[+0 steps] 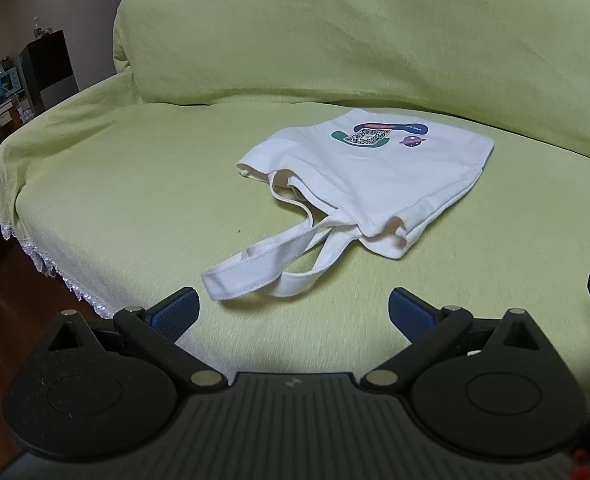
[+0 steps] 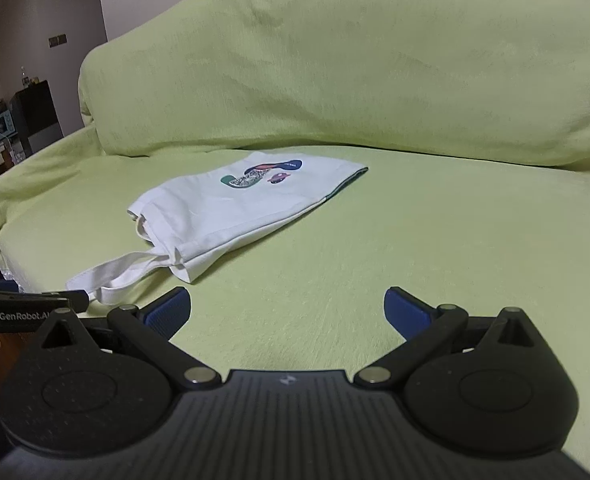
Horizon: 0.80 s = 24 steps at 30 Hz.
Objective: Fold shopping bag
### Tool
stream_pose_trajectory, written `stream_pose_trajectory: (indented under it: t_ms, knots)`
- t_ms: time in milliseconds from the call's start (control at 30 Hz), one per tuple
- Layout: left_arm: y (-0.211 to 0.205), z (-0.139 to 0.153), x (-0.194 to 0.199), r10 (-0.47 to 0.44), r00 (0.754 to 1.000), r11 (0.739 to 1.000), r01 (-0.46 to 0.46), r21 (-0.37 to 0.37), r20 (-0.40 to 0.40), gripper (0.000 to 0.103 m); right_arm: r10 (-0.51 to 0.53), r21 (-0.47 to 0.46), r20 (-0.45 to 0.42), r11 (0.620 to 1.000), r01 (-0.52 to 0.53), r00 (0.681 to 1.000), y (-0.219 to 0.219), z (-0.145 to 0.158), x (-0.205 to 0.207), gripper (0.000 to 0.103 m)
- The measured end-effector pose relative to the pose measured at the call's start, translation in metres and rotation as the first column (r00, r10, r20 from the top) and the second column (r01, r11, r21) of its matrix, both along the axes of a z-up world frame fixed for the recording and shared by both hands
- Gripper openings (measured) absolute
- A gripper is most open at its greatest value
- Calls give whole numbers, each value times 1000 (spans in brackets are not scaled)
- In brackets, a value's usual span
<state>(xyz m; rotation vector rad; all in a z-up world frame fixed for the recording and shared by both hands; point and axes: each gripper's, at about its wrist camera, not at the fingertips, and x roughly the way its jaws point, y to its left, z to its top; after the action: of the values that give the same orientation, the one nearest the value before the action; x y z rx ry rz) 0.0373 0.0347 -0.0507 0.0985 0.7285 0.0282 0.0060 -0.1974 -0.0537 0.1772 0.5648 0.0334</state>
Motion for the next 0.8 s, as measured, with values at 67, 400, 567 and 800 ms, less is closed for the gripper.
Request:
stream_pose_trajectory:
  t_ms: [67,400,567,800]
  knots:
    - [0,-1,4,-8,1000,1000,8,2,2,101,0,-9,-5,1000,0,1000,0,-1,6,102]
    - [10,-20,18,-90,995,990,85,112,39,101,20,-1,-52,1000,-21,998,-3,-7,37,102]
    - [13,-41,33,-194,980,952,178,249,39,101,52,173,-114,984,-32,992,0,-19,69,102]
    - [17,-73,55,-368,930,858,335,389,9,101,36,499,-244,861,94,969,7,-56,128,99]
